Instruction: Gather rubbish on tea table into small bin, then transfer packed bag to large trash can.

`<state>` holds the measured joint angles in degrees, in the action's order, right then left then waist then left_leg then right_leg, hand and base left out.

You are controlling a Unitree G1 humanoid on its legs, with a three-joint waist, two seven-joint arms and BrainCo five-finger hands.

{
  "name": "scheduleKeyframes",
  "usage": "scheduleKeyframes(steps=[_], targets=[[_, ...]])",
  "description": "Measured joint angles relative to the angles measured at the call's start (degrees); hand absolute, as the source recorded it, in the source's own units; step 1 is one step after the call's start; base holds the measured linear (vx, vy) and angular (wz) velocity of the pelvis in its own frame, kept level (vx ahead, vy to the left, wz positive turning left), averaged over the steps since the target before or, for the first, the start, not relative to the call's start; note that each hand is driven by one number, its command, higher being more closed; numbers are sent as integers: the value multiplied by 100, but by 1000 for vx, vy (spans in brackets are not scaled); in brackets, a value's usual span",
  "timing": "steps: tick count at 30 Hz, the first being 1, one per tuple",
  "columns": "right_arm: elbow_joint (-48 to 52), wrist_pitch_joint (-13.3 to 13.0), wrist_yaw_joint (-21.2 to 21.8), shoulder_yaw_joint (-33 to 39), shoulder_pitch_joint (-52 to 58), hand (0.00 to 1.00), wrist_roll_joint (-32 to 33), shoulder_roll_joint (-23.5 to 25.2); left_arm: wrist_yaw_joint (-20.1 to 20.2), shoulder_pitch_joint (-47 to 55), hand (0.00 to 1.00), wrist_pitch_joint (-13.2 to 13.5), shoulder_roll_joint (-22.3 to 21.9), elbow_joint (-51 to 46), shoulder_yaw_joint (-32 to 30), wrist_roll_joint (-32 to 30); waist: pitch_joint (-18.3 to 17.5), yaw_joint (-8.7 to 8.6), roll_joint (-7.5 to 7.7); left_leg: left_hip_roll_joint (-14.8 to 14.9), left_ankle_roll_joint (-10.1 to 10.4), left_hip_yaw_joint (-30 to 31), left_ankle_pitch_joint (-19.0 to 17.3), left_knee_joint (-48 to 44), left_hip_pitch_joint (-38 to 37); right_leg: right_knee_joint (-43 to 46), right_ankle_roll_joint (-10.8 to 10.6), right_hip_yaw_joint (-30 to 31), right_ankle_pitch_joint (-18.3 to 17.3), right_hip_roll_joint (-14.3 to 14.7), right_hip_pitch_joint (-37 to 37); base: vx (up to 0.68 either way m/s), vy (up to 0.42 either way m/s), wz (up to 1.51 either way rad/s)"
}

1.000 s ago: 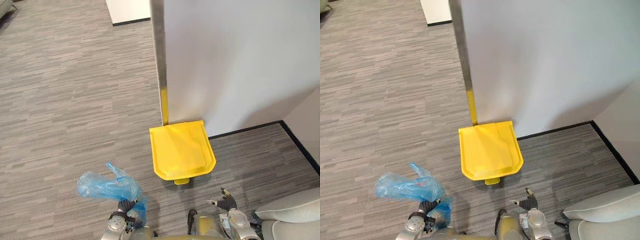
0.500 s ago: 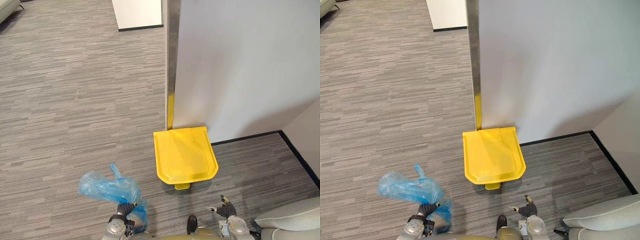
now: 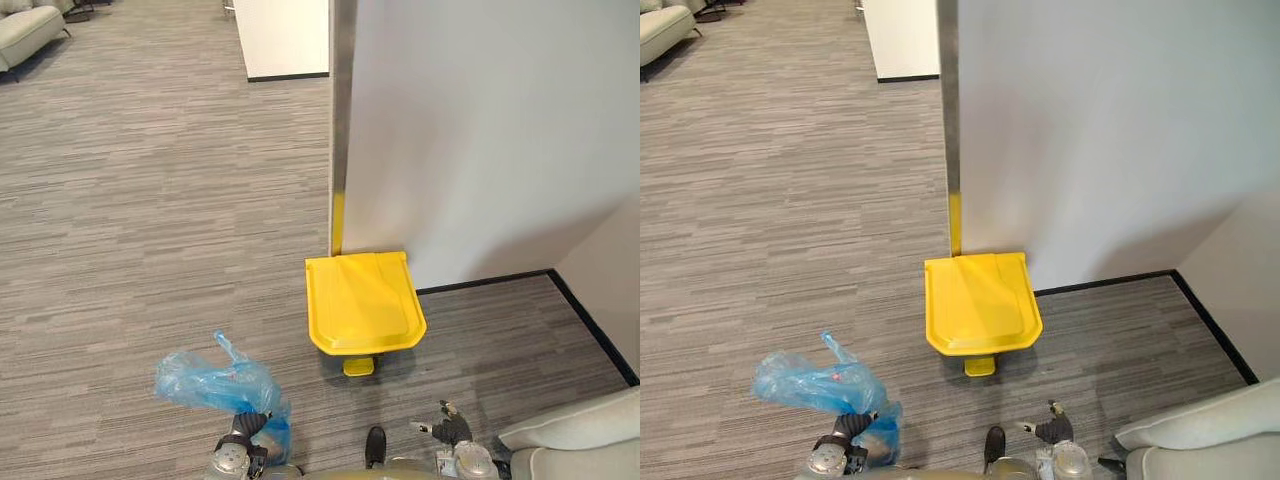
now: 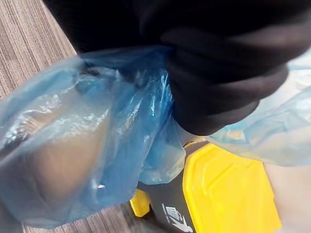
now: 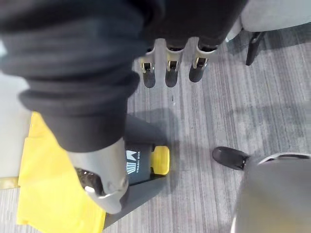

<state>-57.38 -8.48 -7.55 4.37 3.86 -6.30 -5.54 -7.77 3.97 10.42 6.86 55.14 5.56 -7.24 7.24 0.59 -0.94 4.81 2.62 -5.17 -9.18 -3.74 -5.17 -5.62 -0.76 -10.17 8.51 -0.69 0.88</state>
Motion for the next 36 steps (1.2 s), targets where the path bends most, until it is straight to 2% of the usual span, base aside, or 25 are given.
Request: scheduleKeyframes(steps=[1, 7, 8, 11, 12, 14, 16, 17, 18, 19, 20, 21, 22, 23, 24, 25, 27, 29, 31, 36], targets=[[1, 8, -2, 9, 22, 0, 9, 8, -3, 6, 100, -3, 17, 1, -6, 0, -40, 10, 131, -12, 25, 4, 13, -29, 15, -29, 49, 103, 7, -4, 18, 8, -69, -2], [43, 4, -14, 6, -27, 0, -6, -76, -1, 2, 100, 1, 2, -11, -22, 3, -58, 30, 44, 181, 93, -30, 3, -51, 54, -30, 148, 177, -81, 275, 88, 55, -34, -11], [44, 4, -14, 5, -55, 0, -14, -90, 0, 1, 100, 1, 2, -17, -24, 4, -72, 34, 21, 228, 151, -111, -38, -103, 96, -27, 159, 244, -89, 321, 133, 71, 24, -25], [49, 5, -18, 5, -147, 0, -59, -148, 1, -10, 100, 0, -6, -33, -31, 7, -71, 26, -46, 278, 150, -197, -193, -299, 185, -2, 167, 337, -108, 377, 183, 92, 61, -27], [48, 6, -20, 6, -195, 0, -59, -198, 0, -15, 100, 0, -16, -53, -32, 6, -82, 34, -86, 315, 127, -272, -292, -425, 232, 175, 164, 402, -213, 405, 295, 97, 117, -33], [67, 8, -29, 6, -299, 0, -60, -255, 4, -25, 100, -3, -18, -59, -31, 7, -62, 22, -128, 321, 66, -305, -415, -655, 316, 1113, 101, 430, -648, 358, 744, 91, 136, -21], [106, 13, -34, 10, -319, 0, -60, -282, 8, -85, 100, -8, 9, -61, -2, 6, -24, 12, -17, 125, 73, -304, -519, -838, 209, 2542, 40, 403, -1305, 37, 1211, 91, 123, 12], [106, 14, -42, 16, -350, 0, -60, -293, 10, -99, 100, -10, 13, -65, 2, 5, 1, 3, -14, 99, 20, -267, -549, -813, 92, 2898, -80, 375, -1407, -83, 1265, 98, 97, 26], [106, 15, -79, 27, -458, 0, -57, -297, 12, -211, 100, -9, 41, -80, -4, 5, 145, -72, -23, 33, -96, -203, -662, -848, -63, 3933, -401, 313, -1365, -273, 1619, 72, 97, 28], [114, 14, -97, 24, -494, 0, -57, -283, 10, -248, 100, -12, 68, -85, 6, 5, 228, -126, -41, -2, -147, -134, -705, -915, -140, 4329, -600, 271, -1548, -318, 1879, 86, 91, 38], [125, 15, -98, 19, -532, 0, -56, -260, 8, -307, 100, -16, 78, -88, 51, 6, 332, -168, -70, 10, -284, -26, -887, -1128, -157, 4171, -630, 397, -1727, -320, 2051, 74, 80, 37], [142, 15, -100, 29, -536, 0, -55, -261, 4, -353, 100, -18, 101, -89, 52, 5, 397, -185, -49, 21, -318, 44, -967, -1246, -177, 3933, -641, 414, -1690, -311, 2081, 128, 58, 45], [146, 29, -107, 39, -535, 0, -46, -258, 4, -416, 100, -17, 169, -91, 49, 5, 511, -194, -16, -1, -301, 99, -1047, -1425, -223, 3178, -693, 424, -1431, -299, 2138, 148, -2, 39], [171, 39, -112, 77, -519, 0, -45, -224, 4, -442, 100, -18, 238, -108, 47, 5, 612, -194, 131, -92, -263, 115, -1108, -1547, -288, 2142, -732, 387, -1077, -330, 2010, 159, -32, 41], [200, 45, -117, 125, -484, 0, -44, -188, 4, -447, 100, -21, 277, -112, 46, 3, 671, -213, 197, -128, -183, 167, -1174, -1631, -334, 1879, -744, 347, -957, -351, 1844, 191, -56, 53], [202, 73, -125, 287, -466, 0, -41, -174, -2, -512, 100, -32, 301, -113, 30, 2, 778, -243, 262, -163, -68, 301, -1352, -1767, -455, 1540, -701, 350, -658, -373, 1500, 177, -40, 49], [289, 109, -179, 481, -478, 0, -29, -163, 2, -582, 100, 5, 144, -282, 42, -13, 933, -227, 116, -85, -33, 307, -1369, -1787, -494, 1858, -664, 277, -714, -377, 1544, 178, -33, 40], [409, 121, -181, 483, -407, 0, -20, -120, 6, -621, 100, 6, 81, -283, 37, -32, 938, -210, 105, -62, -48, 347, -1387, -1550, -697, 2180, -588, 231, -760, -431, 1560, 86, -51, 30], [497, 119, -181, 542, -342, 0, 21, -33, 11, -640, 100, 5, 47, -285, -33, -127, 931, -130, 99, -23, -55, 326, -1485, -1417, -795, 2424, -409, 273, -899, -383, 1665, 19, -41, -1], [511, 120, -165, 605, -344, 0, 157, 177, 19, -515, 100, -3, 0, -282, -142, -138, 862, -122, 73, 110, 40, 124, -1467, -1198, -935, 2582, -348, 333, -1036, -219, 1776, 38, -16, -15]])
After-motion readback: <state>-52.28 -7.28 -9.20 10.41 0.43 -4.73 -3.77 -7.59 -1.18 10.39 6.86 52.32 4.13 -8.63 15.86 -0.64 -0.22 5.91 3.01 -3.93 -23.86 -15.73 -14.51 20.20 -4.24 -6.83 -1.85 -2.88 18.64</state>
